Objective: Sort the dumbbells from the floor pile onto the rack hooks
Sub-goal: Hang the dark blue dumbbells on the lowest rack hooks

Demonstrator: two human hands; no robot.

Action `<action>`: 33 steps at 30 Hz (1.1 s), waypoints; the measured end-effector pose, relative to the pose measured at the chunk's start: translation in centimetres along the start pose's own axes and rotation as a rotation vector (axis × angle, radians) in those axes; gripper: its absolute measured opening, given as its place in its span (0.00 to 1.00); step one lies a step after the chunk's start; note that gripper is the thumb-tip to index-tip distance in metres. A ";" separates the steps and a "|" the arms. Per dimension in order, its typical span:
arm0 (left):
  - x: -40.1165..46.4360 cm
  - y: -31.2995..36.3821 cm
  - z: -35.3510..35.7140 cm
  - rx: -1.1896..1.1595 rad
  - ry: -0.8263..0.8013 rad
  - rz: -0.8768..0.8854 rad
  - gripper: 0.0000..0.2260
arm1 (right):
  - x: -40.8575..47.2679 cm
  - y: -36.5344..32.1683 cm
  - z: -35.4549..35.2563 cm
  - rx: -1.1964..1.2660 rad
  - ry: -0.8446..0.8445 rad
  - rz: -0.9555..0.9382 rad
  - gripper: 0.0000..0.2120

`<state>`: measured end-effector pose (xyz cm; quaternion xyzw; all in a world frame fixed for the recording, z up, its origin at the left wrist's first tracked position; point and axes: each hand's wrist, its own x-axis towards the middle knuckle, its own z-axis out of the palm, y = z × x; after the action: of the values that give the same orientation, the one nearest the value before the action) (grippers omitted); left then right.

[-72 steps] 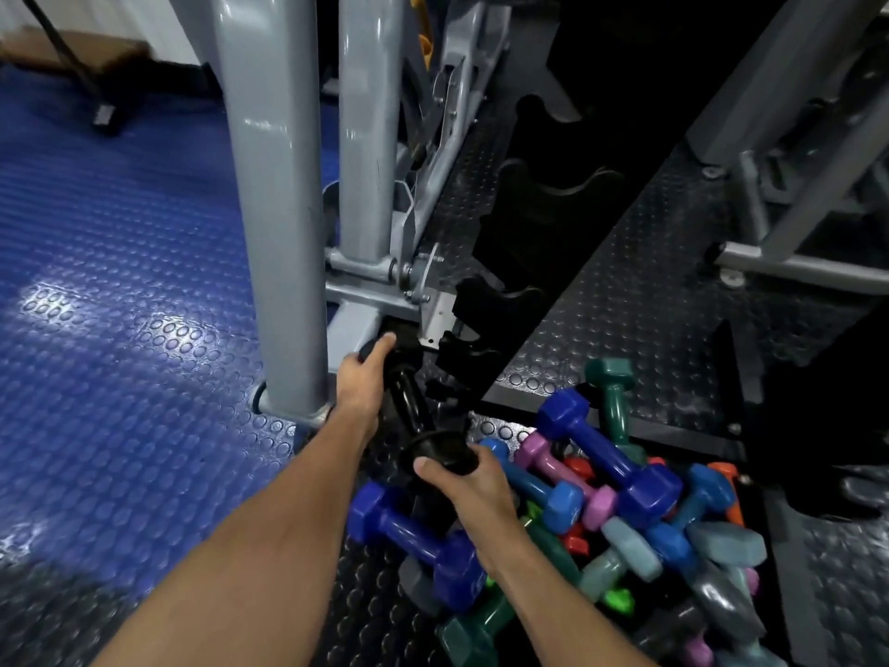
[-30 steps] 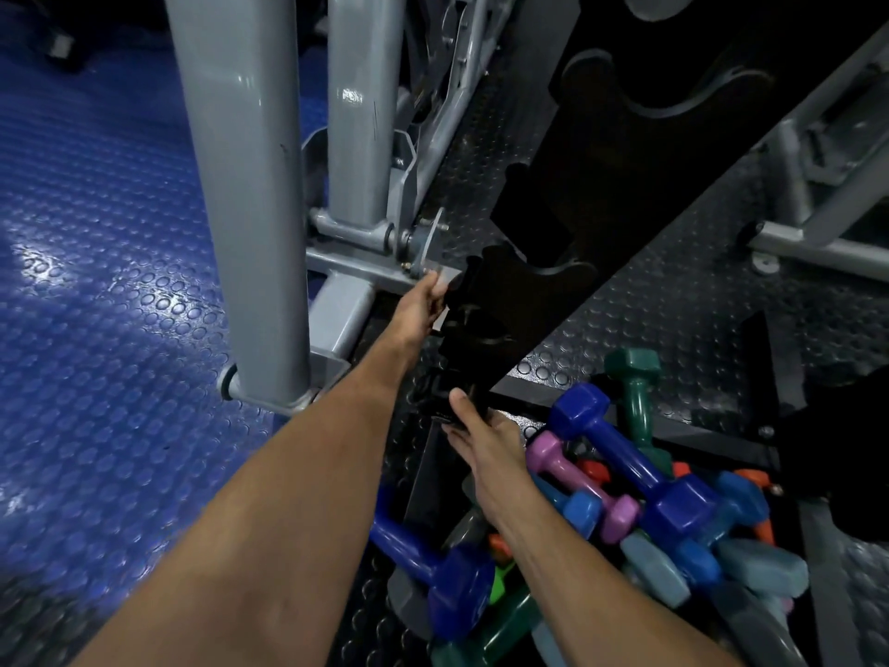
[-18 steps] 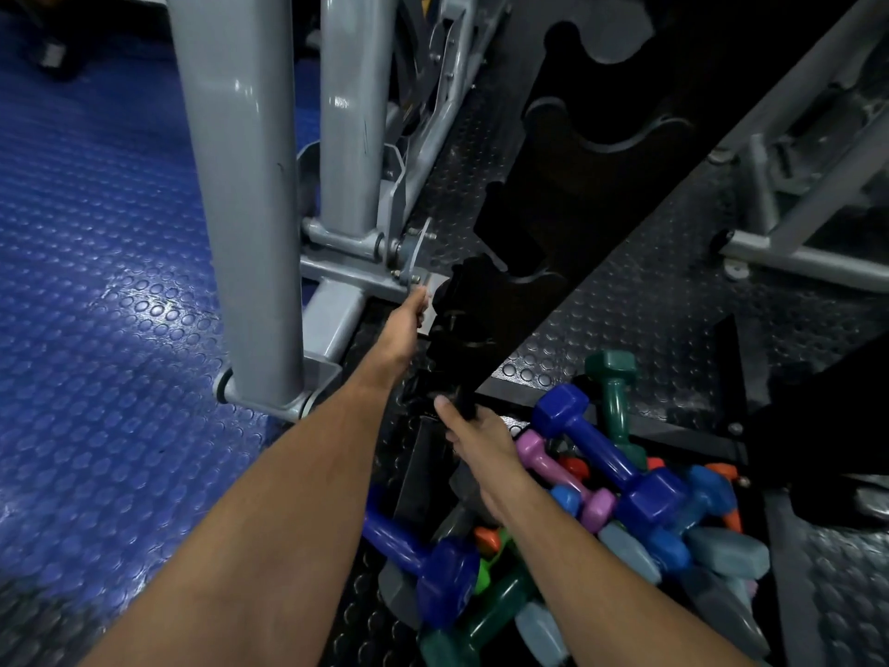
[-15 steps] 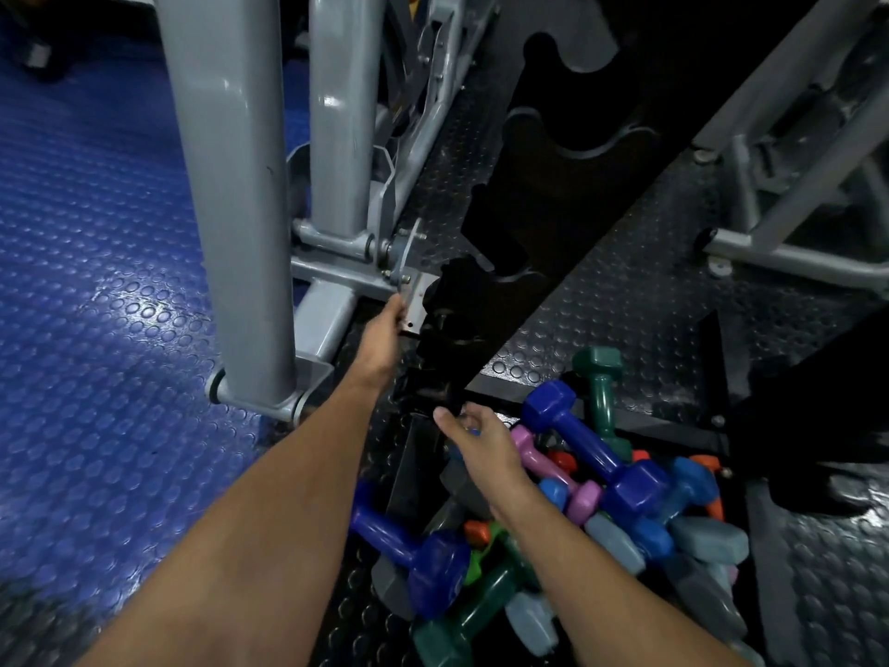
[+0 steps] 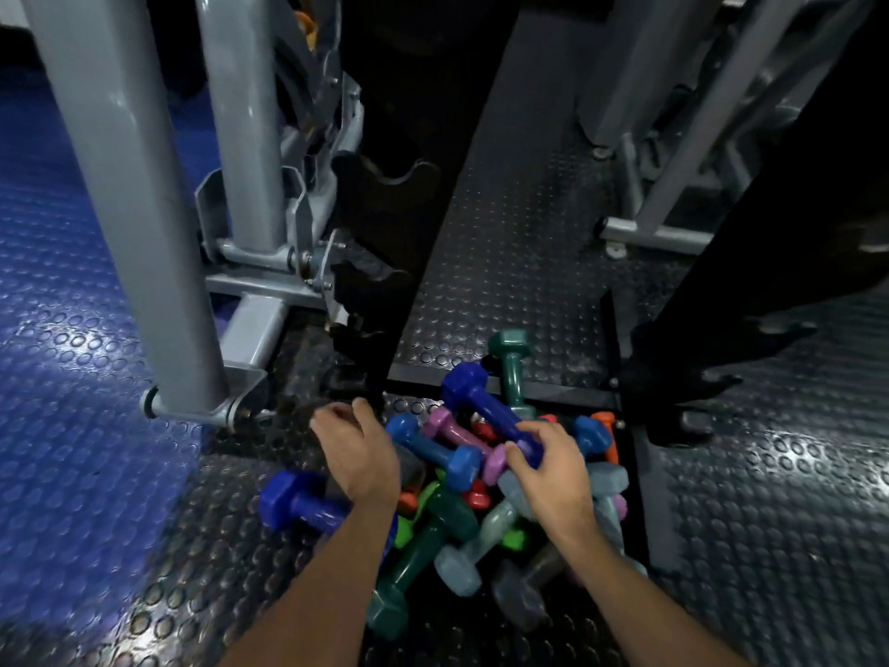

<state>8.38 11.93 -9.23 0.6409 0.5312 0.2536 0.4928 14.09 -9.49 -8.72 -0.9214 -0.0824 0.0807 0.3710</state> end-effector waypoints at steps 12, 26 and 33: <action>-1.2 1.0 10.6 0.222 -0.583 0.124 0.19 | 1.4 5.2 -1.9 0.000 -0.101 0.188 0.37; 2.1 0.6 15.6 0.499 -0.630 0.056 0.31 | 4.6 6.6 0.4 0.096 -0.205 0.274 0.51; 2.3 -0.1 15.8 0.435 -0.648 0.024 0.29 | 4.4 7.0 1.0 0.128 -0.242 0.307 0.53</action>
<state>22.47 8.35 -15.92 0.7834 0.3820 -0.0747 0.4846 18.84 -12.87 -14.66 -0.8812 0.0204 0.2517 0.3997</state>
